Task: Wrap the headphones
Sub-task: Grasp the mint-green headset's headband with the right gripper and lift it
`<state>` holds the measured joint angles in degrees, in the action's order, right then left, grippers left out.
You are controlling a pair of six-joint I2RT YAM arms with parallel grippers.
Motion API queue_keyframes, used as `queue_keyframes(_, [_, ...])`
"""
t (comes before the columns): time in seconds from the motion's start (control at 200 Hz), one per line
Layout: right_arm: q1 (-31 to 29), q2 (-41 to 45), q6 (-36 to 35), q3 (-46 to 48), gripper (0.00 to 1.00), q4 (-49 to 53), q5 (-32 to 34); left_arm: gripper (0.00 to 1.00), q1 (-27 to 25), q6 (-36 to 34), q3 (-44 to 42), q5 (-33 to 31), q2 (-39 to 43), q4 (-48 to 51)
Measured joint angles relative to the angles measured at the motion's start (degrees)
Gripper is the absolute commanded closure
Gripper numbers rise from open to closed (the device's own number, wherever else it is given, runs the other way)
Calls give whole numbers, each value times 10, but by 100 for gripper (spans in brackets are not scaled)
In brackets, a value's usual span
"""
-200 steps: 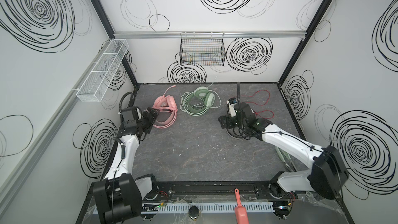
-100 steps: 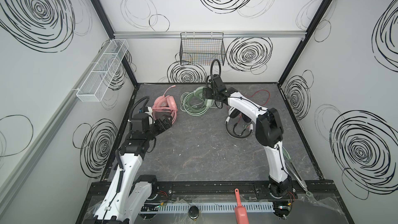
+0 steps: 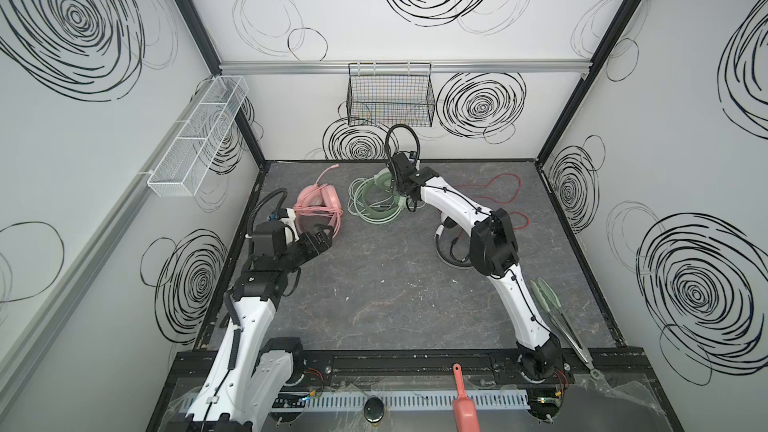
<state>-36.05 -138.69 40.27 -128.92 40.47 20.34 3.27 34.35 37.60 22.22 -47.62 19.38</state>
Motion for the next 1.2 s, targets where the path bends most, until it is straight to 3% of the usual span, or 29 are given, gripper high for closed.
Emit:
queue_keyframes(0.245, [-8, -7, 13, -28, 23, 0, 8, 2, 0, 0, -2, 7, 3, -2])
queue_keyframes(0.335, [-2, -18, 21, -52, 30, -3, -1, 2, -2, 1, -2, 7, 3, -2])
queue_keyframes(1.016, [12, -52, 75, -54, 36, -6, -23, 3, -3, 2, -6, 11, -13, -3])
queue_keyframes(1.201, [13, -52, 78, -39, 54, -19, -35, 3, -3, 2, -6, 11, -13, -3])
